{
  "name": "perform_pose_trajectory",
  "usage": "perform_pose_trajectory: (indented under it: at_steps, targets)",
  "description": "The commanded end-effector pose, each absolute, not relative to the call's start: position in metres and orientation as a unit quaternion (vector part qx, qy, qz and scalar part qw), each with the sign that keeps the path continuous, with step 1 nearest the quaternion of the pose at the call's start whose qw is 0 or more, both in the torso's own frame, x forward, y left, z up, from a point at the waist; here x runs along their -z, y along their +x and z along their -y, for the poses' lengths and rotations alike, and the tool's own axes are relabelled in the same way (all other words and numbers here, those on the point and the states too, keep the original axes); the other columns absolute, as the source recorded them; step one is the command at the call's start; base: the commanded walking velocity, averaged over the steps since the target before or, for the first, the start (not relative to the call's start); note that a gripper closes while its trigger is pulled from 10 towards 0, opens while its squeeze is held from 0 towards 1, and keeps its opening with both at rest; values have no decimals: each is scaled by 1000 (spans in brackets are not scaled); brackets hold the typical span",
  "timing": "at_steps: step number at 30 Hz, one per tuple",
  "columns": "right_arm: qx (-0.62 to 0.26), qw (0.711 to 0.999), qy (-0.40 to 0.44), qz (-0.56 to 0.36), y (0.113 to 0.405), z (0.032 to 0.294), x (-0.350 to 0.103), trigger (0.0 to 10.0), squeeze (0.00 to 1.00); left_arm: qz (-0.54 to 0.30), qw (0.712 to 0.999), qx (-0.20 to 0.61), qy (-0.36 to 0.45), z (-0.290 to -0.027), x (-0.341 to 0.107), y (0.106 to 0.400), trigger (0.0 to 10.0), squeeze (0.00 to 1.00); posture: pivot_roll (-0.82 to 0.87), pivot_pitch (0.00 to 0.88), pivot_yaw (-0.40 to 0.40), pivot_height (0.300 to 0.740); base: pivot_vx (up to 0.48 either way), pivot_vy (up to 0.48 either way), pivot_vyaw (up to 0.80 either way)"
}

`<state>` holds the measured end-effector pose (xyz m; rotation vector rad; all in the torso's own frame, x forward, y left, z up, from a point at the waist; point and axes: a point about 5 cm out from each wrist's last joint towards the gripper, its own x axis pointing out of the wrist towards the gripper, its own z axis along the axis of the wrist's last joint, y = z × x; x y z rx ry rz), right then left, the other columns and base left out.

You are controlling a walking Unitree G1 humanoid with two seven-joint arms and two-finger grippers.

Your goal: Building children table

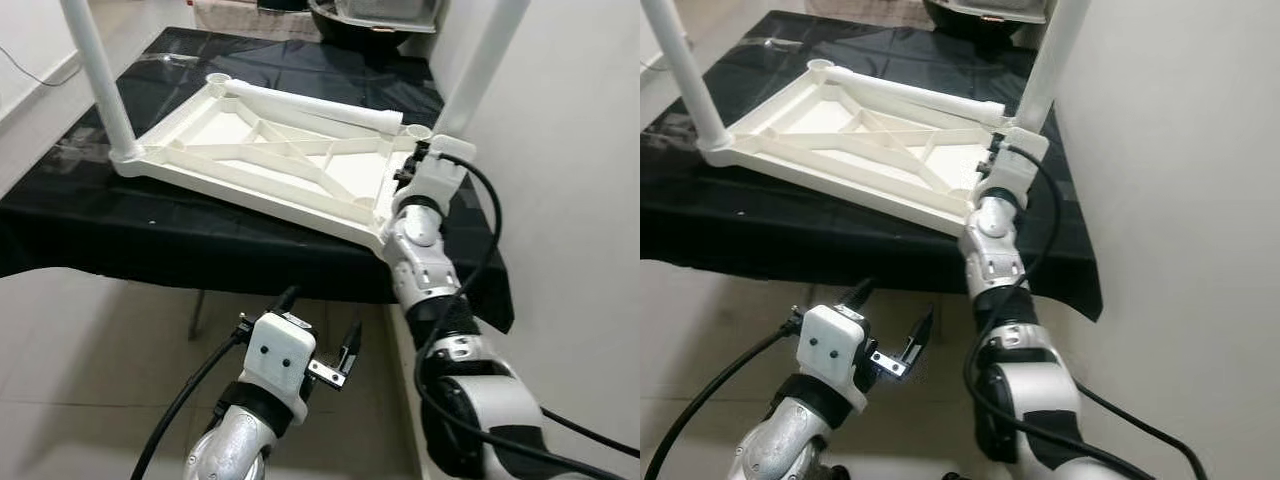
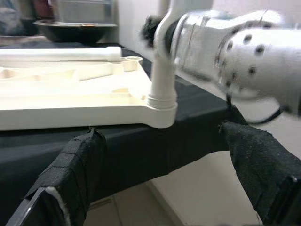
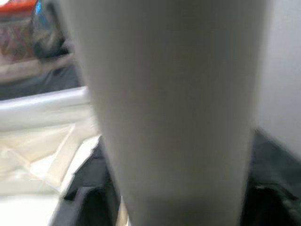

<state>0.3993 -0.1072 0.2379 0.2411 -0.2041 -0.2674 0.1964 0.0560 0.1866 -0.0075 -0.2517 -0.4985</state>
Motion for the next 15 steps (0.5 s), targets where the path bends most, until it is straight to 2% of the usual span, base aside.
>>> perform_pose_trajectory:
  at_steps: [1, 2, 5, 6, 7, 8, 10, 12, 15]
  targets:
    - [105, 982, 117, 107, 399, 109, -233, 10000, 765, 120, 960, 253, -4, -54, -185, 194, 10000, 0, 105, 204, -83, 740, 0, 0, 0]
    - [82, 983, 117, 120, 400, 111, -237, 10000, 0, 119, 960, 253, -5, -54, -185, 194, 10000, 0, 105, 204, -83, 740, 0, 0, 0]
    - [23, 983, 109, 144, 401, 110, -244, 10000, 0, 119, 960, 254, -6, -53, -184, 194, 10000, 0, 101, 202, -84, 740, 0, 0, 0]
    - [-38, 983, 100, 152, 402, 107, -245, 10000, 0, 119, 960, 255, -7, -53, -184, 194, 10000, 0, 97, 195, -84, 740, 0, 0, 0]
    - [-38, 983, 100, 152, 402, 107, -245, 10000, 0, 119, 960, 255, -7, -53, -184, 194, 10000, 0, 97, 195, -84, 740, 0, 0, 0]
    - [-79, 980, 94, 156, 402, 106, -245, 10000, 0, 119, 960, 255, -7, -52, -184, 194, 10000, 0, 97, 195, -84, 740, 0, 0, 0]
    - [-224, 961, 93, 130, 402, 106, -242, 10000, 0, 118, 959, 257, -8, -51, -183, 194, 10000, 0, 100, 190, -87, 740, 0, 0, 0]
    - [-297, 944, 98, 109, 401, 108, -242, 10000, 0, 118, 959, 258, -7, -50, -183, 194, 10000, 0, 98, 189, -89, 740, 0, 0, 0]
    - [-324, 937, 95, 92, 401, 108, -241, 10000, 0, 118, 959, 258, -7, -50, -183, 194, 10000, 0, 98, 189, -89, 740, 0, 0, 0]
